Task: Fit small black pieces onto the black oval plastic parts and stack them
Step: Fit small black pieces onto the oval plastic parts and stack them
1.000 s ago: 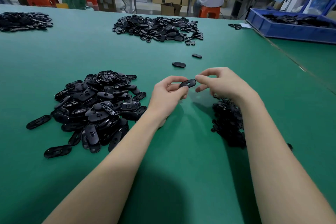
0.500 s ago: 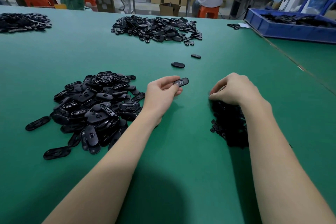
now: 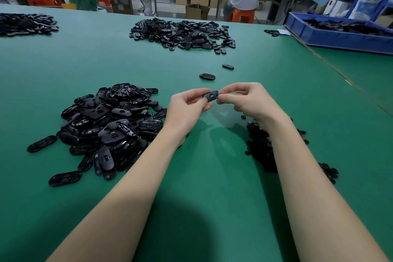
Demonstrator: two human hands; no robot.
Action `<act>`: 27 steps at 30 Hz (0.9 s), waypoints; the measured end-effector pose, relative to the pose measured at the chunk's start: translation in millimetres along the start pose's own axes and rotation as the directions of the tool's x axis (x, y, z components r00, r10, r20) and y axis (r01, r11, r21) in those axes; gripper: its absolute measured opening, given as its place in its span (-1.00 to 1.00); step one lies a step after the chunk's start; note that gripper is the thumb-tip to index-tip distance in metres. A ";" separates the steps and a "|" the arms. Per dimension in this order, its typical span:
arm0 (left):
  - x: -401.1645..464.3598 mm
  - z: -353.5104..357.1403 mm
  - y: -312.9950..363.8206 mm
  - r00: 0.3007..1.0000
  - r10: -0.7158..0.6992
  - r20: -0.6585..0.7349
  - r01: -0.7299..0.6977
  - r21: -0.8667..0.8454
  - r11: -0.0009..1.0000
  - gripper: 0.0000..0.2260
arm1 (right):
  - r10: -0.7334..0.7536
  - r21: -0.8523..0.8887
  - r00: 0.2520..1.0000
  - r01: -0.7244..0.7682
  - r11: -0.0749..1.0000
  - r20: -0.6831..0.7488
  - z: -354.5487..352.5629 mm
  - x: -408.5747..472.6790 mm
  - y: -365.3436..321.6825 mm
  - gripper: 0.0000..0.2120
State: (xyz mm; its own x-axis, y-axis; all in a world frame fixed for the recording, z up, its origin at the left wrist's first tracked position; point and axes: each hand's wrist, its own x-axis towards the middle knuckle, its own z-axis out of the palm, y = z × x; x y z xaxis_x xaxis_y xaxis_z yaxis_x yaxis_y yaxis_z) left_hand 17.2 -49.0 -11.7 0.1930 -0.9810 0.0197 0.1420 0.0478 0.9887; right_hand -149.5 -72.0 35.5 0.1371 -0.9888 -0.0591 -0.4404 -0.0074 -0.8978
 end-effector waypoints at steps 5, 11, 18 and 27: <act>-1.6 -2.4 5.0 0.999 0.017 0.041 -0.019 0.034 0.999 -0.81 | 0.002 0.007 1.000 -0.002 1.000 0.000 3.4 1.9 0.7 -0.96; -0.6 -6.8 5.8 0.998 0.056 0.041 -0.061 0.141 0.988 -0.83 | -0.025 -0.061 0.999 0.022 0.998 -0.046 5.8 6.2 2.1 -0.97; -1.7 -8.2 5.3 0.998 0.032 0.055 -0.041 0.180 0.983 -0.85 | -0.118 -0.135 0.988 0.104 0.985 -0.102 14.6 11.9 6.2 -0.92; -2.4 -7.7 8.4 0.996 -0.034 0.079 0.028 0.073 0.997 -0.86 | -0.085 -0.081 0.991 0.077 0.994 -0.102 14.8 10.7 5.5 -0.93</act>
State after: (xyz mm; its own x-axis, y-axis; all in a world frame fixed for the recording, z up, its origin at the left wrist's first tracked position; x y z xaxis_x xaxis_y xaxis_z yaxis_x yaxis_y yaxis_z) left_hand 25.4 -44.8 -4.6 0.1111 -0.9938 -0.0022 0.0760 0.0062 0.9971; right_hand -137.3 -80.4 23.4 0.0830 -0.9946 0.0624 -0.4993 -0.0957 -0.8611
